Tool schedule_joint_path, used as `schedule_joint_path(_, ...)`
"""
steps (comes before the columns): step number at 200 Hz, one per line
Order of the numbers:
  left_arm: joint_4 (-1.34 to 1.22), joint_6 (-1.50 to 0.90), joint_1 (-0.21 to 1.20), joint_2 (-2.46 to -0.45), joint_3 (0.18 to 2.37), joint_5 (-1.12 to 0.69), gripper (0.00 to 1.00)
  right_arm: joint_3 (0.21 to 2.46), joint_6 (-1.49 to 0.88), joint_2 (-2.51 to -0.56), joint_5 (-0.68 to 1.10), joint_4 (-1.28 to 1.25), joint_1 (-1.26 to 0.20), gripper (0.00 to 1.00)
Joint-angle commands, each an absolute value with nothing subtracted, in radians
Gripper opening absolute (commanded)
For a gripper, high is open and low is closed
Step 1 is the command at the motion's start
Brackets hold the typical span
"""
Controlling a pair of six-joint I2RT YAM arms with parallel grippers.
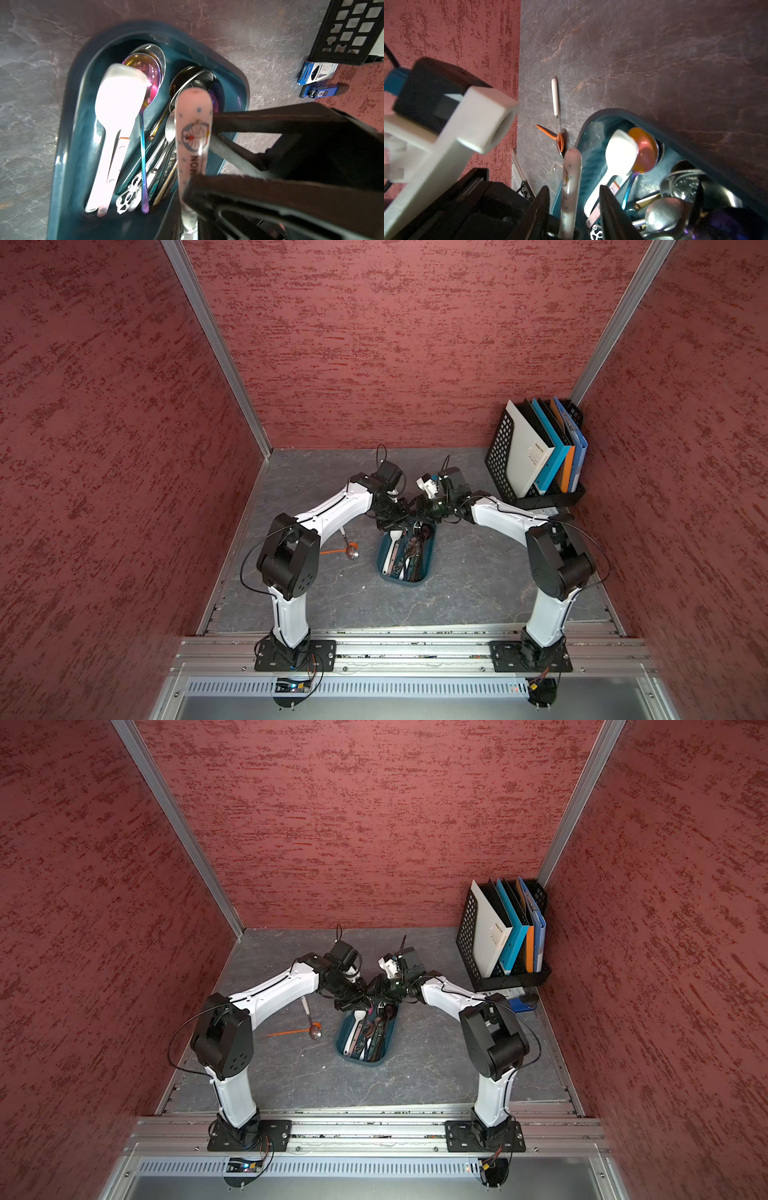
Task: Put the spoon into the storage box
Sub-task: Adjust the spoon.
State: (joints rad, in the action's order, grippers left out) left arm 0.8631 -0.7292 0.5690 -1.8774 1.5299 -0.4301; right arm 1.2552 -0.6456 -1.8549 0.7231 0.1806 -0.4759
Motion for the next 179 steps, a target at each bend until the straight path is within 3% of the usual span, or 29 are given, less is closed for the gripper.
schedule_joint_path(1,0.801,-0.73,0.575,-1.91,1.568,-0.45,0.0,1.255,-0.656,-1.867,0.819,0.134,-0.491,0.38)
schedule_joint_path(33,0.799,-0.729,0.579,-1.915,1.569,-0.447,0.0,1.259,-0.672,-1.883,0.864,0.119,-0.492,0.32)
schedule_joint_path(86,0.79,-0.727,0.579,-1.907,1.577,-0.439,0.0,1.284,-0.65,-1.91,0.883,0.178,-0.504,0.37)
schedule_joint_path(179,0.758,-0.742,0.583,-1.895,1.566,-0.454,0.0,1.291,-0.669,-1.923,0.903,0.149,-0.522,0.08)
